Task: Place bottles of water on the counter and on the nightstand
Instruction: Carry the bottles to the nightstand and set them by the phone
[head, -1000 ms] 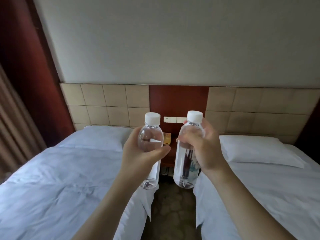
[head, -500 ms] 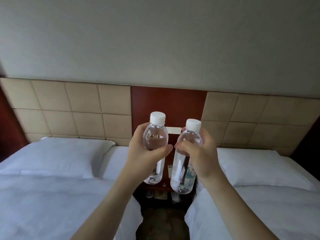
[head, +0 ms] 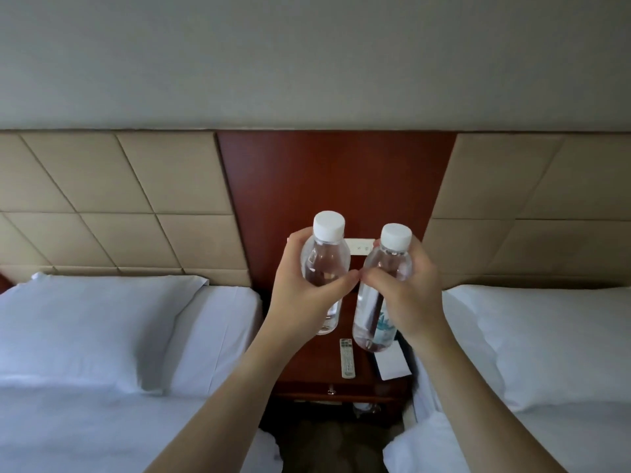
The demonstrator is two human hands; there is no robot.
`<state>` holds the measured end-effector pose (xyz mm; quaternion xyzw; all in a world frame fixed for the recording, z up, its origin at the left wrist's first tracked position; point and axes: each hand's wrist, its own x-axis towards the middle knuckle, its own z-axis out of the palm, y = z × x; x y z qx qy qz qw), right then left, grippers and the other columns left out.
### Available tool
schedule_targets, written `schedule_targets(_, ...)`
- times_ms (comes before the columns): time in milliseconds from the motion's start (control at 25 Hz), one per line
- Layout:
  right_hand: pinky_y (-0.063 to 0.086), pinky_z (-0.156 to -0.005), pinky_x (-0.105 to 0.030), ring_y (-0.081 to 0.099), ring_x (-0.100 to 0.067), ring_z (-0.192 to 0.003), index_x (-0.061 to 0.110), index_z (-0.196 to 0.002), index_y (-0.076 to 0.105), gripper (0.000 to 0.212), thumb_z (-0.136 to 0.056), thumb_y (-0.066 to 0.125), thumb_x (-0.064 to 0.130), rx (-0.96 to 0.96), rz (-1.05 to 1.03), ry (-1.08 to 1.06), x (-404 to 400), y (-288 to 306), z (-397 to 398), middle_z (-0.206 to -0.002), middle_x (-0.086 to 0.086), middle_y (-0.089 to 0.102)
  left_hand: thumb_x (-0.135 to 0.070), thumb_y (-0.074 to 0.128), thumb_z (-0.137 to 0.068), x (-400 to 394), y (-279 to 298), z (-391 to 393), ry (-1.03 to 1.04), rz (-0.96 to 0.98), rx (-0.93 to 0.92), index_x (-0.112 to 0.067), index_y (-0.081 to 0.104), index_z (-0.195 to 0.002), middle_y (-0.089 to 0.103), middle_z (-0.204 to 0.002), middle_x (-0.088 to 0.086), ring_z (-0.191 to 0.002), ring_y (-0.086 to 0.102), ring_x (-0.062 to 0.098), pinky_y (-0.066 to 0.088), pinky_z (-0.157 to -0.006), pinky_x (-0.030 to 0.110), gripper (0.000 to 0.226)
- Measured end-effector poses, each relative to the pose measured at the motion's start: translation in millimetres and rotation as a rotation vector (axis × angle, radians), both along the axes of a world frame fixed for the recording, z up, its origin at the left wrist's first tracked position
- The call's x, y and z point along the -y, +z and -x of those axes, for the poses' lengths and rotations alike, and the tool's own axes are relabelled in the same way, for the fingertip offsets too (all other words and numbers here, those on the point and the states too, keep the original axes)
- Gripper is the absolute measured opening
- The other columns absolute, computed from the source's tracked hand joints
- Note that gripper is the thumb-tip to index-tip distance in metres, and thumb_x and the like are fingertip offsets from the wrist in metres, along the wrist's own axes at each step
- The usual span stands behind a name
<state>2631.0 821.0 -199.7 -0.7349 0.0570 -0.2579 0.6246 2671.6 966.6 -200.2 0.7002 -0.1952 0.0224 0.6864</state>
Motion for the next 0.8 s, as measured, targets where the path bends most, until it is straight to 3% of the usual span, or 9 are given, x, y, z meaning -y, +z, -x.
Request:
schedule_targets(120,0.053,-0.066,-0.026,0.063,-0.016,-0.071,0.015,-0.091,0.059,0.027,-0.068,0.070,0.005,-0.021,-0.015,0.047,36,-33,-91,-0.077,-0.006,0.061,-0.004,0.080,-0.076,39,-33,-80,0.034,0.022,-0.055,-0.017,0.052,-0.121,0.063,-0.106,0.004,-0.091,0.065,0.003,0.050,-0.077,0.015,0.055)
schedule_targets(280,0.055,-0.071,-0.026,0.065,-0.011,-0.080,0.016,-0.096,0.059,0.032,-0.068,0.073,0.008,-0.023,0.001,0.044,77,-105,-189,-0.081,-0.002,0.063,-0.009,0.080,-0.078,74,-111,-181,0.002,-0.010,-0.082,-0.022,0.048,-0.127,0.063,-0.108,-0.005,-0.102,0.065,0.009,0.053,-0.084,0.026,0.060)
schedule_targets(400,0.055,-0.072,-0.025,0.065,-0.011,-0.082,0.014,-0.096,0.058,0.032,-0.069,0.072,0.006,-0.013,0.022,0.020,97,-206,-249,-0.084,-0.006,0.063,-0.009,0.079,-0.080,95,-214,-248,-0.053,-0.031,-0.058,-0.017,0.046,-0.128,0.062,-0.112,-0.002,-0.108,0.064,0.014,0.054,-0.091,0.033,0.059)
schedule_targets(520,0.054,-0.070,-0.020,0.066,-0.007,-0.080,0.014,-0.097,0.059,0.033,-0.071,0.071,-0.002,0.013,-0.004,-0.022,110,-341,-292,-0.085,-0.003,0.065,-0.006,0.077,-0.081,113,-349,-287,-0.071,0.000,-0.030,-0.014,0.045,-0.127,0.064,-0.108,0.000,-0.100,0.067,0.010,0.054,-0.082,0.024,0.057)
schedule_targets(640,0.056,-0.070,-0.035,0.067,-0.021,-0.078,0.011,-0.093,0.059,0.029,-0.066,0.069,0.008,-0.001,0.002,-0.106,121,-474,-318,-0.083,-0.008,0.066,-0.001,0.077,-0.080,133,-482,-305,-0.058,0.028,-0.022,-0.010,0.043,-0.130,0.063,-0.107,0.000,-0.096,0.067,0.006,0.053,-0.078,0.019,0.060)
schedule_targets(720,0.055,-0.072,-0.044,0.066,-0.029,-0.080,0.009,-0.093,0.058,0.029,-0.066,0.069,0.010,-0.005,0.020,-0.147,130,-539,-328,-0.083,-0.013,0.065,-0.001,0.077,-0.080,145,-550,-316,-0.043,0.047,-0.013,-0.011,0.044,-0.128,0.061,-0.105,-0.005,-0.094,0.067,0.002,0.052,-0.076,0.016,0.059)
schedule_targets(800,0.054,-0.071,-0.045,0.065,-0.032,-0.079,0.006,-0.092,0.057,0.029,-0.067,0.070,0.008,-0.021,0.048,-0.145,136,-580,-335,-0.082,-0.016,0.064,-0.002,0.077,-0.079,153,-597,-327,-0.050,0.049,-0.006,-0.013,0.045,-0.127,0.062,-0.106,-0.006,-0.096,0.067,0.003,0.054,-0.079,0.019,0.059)
